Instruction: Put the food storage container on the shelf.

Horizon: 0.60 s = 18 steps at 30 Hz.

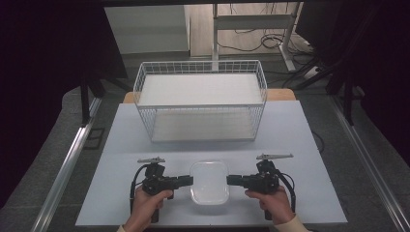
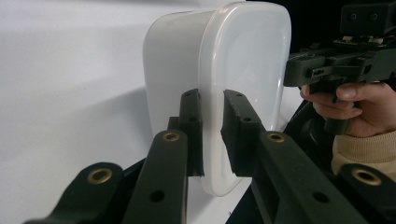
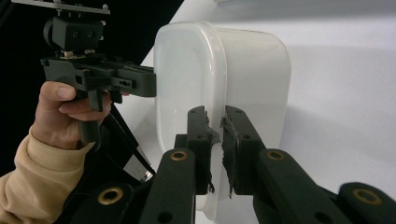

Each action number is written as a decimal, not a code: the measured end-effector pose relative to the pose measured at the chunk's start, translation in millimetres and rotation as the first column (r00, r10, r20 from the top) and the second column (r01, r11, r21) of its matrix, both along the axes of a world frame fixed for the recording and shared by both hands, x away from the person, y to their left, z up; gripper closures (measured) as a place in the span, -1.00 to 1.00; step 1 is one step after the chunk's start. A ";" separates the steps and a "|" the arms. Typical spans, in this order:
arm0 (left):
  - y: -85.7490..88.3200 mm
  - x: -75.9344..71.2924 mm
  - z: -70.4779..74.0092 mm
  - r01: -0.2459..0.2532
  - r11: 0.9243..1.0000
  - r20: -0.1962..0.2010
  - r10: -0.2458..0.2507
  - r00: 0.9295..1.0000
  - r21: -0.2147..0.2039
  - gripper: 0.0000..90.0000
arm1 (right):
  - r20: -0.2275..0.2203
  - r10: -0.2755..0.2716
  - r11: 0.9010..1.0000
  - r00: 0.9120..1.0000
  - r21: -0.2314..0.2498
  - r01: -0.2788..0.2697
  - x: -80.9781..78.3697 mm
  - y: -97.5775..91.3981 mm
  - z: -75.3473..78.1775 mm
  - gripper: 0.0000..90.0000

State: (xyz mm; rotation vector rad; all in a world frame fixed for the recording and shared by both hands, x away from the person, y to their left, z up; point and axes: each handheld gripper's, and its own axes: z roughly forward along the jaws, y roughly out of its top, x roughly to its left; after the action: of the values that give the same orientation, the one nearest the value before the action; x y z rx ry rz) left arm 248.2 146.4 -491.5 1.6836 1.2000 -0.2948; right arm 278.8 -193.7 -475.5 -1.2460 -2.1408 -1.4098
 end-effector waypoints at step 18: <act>1.6 8.0 25.0 0.008 1.000 0.088 -0.010 0.996 0.017 0.75 | 0.086 0.002 1.000 0.996 0.005 -0.002 3.8 1.4 23.4 0.80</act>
State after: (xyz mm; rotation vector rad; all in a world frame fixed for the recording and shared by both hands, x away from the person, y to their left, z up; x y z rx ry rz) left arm 256.2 148.0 -466.5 1.6995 1.1329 -0.2143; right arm 282.5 -192.4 -452.1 -1.2015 -2.1927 -1.4927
